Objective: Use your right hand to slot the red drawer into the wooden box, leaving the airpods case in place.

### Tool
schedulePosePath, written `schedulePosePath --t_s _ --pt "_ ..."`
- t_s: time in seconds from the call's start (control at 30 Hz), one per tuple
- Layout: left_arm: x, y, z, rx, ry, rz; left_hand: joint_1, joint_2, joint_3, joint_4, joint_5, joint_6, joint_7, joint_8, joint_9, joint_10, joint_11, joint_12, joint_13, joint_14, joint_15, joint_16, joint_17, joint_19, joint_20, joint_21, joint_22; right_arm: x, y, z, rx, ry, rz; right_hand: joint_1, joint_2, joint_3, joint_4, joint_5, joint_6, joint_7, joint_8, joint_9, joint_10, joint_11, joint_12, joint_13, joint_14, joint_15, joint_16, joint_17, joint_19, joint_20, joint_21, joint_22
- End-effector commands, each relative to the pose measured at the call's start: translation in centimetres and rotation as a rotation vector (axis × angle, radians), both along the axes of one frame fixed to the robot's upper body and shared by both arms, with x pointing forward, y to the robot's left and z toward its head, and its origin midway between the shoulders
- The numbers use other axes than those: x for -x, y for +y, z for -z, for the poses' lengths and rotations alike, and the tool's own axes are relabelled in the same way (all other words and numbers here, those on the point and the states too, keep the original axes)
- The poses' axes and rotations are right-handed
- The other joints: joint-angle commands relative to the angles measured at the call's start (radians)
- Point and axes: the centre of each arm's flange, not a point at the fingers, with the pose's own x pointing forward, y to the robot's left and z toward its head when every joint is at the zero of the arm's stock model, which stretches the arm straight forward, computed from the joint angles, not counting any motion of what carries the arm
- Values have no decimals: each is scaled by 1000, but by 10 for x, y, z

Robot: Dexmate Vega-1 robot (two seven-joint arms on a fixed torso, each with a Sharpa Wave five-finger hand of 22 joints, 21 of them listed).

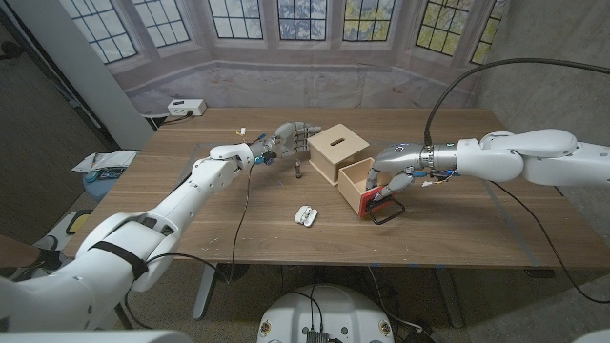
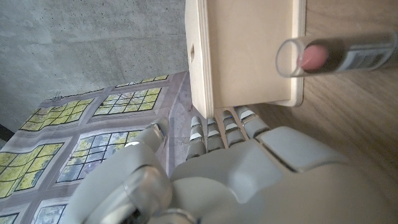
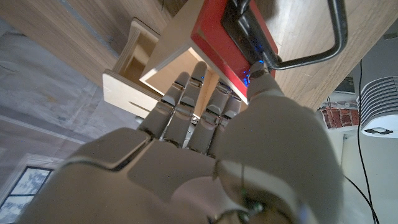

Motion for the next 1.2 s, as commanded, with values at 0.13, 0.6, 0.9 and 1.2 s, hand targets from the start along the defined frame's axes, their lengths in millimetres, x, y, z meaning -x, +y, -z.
schedulePosePath --t_s 0.13,0.6,0.9,1.2 --pt "5 1 3 1 3 -9 -4 4 6 -2 2 -3 -5 2 2 12 -3 -1 3 11 2 0 1 1 6 -3 5 -7 0 -2 14 -6 -29 14 17 -8 1 8 52 -52 7 4 35 -28 -1 1 9 -148 -3 3 12 -80 -4 4" --pt "5 3 2 -1 6 -14 -7 3 7 -3 2 -4 -5 1 2 12 -2 -2 3 11 2 -1 1 1 6 -4 5 -19 -3 -9 41 -13 -45 13 19 -11 2 8 54 -53 7 4 37 -28 -3 3 14 -148 -3 5 12 -81 -4 4" --pt "5 0 2 -6 9 -15 -8 3 8 -4 2 -4 -5 1 2 13 -2 -2 3 12 1 -1 1 1 5 -3 5 -26 -9 -12 62 -17 -59 14 20 -12 2 7 53 -52 5 4 37 -28 -4 4 13 -149 -6 4 13 -81 -4 4" --pt "7 -3 3 -10 16 -20 -10 3 9 -5 2 -4 -5 2 2 13 -4 -2 3 13 3 -1 1 1 5 -4 5 -33 -13 -13 72 -15 -75 16 21 -12 1 8 53 -52 4 4 37 -28 -6 4 13 -149 -9 4 13 -81 -5 4"
